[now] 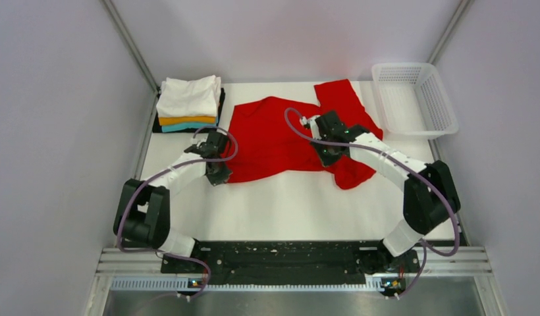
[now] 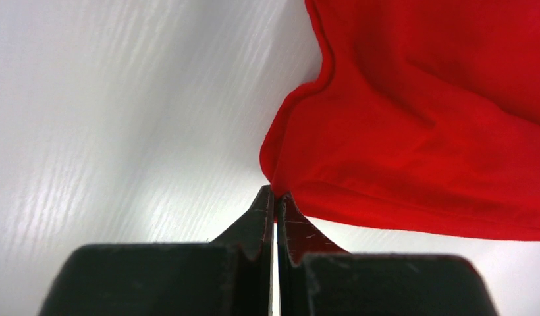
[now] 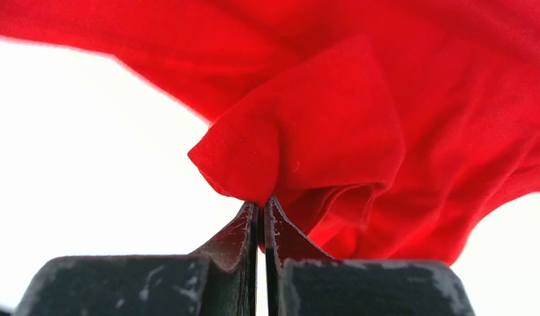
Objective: Fold and stack the t-shirts
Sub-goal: Flatten out the tshirt
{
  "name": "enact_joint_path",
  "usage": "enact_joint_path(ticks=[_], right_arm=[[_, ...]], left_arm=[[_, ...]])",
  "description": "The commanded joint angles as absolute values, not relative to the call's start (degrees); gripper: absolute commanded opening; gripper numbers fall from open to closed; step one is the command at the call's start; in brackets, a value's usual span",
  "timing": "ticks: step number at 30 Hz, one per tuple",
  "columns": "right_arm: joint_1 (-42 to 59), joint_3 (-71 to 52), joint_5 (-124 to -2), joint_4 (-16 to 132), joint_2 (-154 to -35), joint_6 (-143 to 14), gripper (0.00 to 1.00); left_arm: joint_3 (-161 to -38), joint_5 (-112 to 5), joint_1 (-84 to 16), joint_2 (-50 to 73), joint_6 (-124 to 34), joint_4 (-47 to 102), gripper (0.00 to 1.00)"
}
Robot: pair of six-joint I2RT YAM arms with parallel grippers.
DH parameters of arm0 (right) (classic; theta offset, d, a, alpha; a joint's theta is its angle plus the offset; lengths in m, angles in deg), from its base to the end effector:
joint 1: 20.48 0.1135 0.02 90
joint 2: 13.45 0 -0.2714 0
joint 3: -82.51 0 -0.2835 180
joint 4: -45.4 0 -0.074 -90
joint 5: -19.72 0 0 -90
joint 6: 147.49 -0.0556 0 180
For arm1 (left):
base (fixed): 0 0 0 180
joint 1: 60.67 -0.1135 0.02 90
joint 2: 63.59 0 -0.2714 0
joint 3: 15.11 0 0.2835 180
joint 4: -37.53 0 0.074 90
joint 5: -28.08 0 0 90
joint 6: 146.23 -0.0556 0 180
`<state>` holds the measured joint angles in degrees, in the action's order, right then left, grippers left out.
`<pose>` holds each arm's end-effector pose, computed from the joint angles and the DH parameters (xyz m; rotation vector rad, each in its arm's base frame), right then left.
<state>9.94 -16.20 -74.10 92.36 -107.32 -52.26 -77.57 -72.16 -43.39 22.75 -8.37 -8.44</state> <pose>0.3301 0.1895 0.2109 -0.7757 2.4898 0.0699 0.2954 -0.0815 0.1487 -0.7674 2.6410 -0.0554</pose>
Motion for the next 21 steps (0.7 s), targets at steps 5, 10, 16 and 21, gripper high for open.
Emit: enact_joint_path(ticks=[5, 10, 16, 21], right_arm=[[20.76, -19.82, -58.54, 119.96, -99.55, -67.21, 0.0], [31.59, -24.85, -44.12, 124.41, -96.61, -72.53, 0.0], [32.43, -28.84, -41.73, 127.22, -93.32, -74.68, 0.4], [30.28, -23.56, -46.3, 125.41, -91.12, -75.3, 0.88]], left_arm=[[-78.15, -76.23, -44.97, 15.62, -11.29, -17.45, 0.0], [-77.76, -78.44, -47.29, 13.32, -13.19, -21.66, 0.0], [-75.67, -80.07, -50.61, 11.23, -13.93, -24.36, 0.0], [-76.74, -80.81, -51.26, 10.76, -12.55, -28.37, 0.35]])
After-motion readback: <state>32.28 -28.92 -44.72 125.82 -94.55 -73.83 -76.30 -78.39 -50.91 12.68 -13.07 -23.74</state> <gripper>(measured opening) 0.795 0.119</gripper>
